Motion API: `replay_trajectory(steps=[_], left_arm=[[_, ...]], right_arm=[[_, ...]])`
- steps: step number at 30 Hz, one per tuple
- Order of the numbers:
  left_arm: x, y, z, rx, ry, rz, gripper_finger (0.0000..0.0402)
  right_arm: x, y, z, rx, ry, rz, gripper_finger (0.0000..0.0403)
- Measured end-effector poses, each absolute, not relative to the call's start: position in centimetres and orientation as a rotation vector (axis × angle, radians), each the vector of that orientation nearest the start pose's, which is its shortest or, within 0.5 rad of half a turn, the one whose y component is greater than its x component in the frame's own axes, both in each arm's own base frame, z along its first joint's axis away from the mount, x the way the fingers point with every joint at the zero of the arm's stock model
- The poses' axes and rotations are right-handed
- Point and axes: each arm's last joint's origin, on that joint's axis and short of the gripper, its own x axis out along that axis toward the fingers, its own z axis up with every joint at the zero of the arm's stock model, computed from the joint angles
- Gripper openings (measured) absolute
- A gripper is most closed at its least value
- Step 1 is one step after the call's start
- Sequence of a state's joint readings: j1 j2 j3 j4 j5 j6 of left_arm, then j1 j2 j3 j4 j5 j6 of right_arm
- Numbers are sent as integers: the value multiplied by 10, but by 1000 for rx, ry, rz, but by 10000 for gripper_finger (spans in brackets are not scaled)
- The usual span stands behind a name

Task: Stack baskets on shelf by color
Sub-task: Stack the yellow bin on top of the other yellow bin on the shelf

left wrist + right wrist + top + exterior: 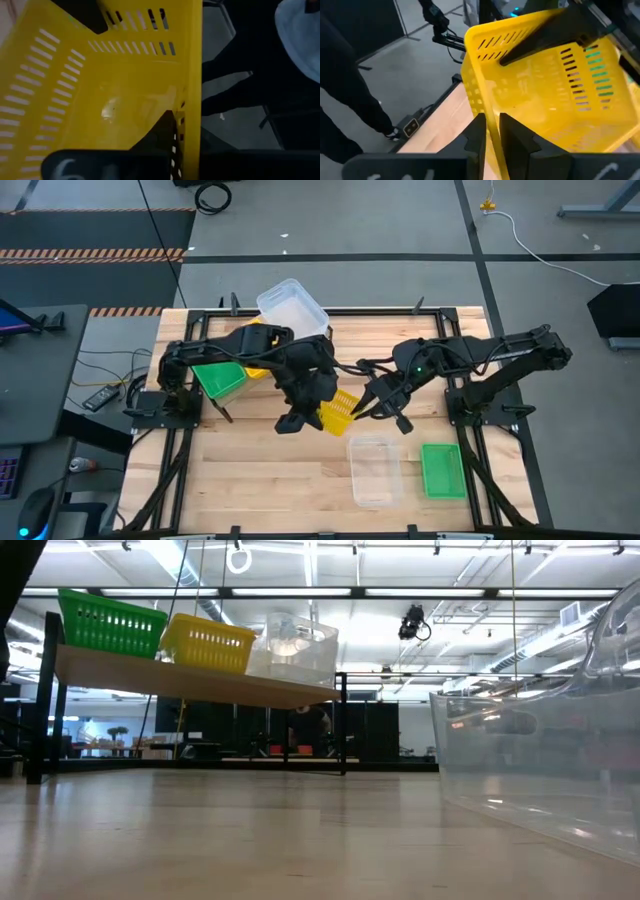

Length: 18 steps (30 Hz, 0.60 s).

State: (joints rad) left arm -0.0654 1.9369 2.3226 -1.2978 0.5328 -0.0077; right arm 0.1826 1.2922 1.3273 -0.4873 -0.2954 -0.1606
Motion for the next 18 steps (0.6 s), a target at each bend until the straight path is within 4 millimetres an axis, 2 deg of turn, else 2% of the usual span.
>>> replay_trajectory(steps=[6,11,18], left_arm=[[371,-37,422,-151,932,-510,9],[361,-34,429,-61,926,-429,9],[347,-29,439,-3,930,-376,8]], right_arm=[[270,56,384,-46,443,479,82],[271,56,385,21,447,476,109],[276,45,386,48,423,364,184]])
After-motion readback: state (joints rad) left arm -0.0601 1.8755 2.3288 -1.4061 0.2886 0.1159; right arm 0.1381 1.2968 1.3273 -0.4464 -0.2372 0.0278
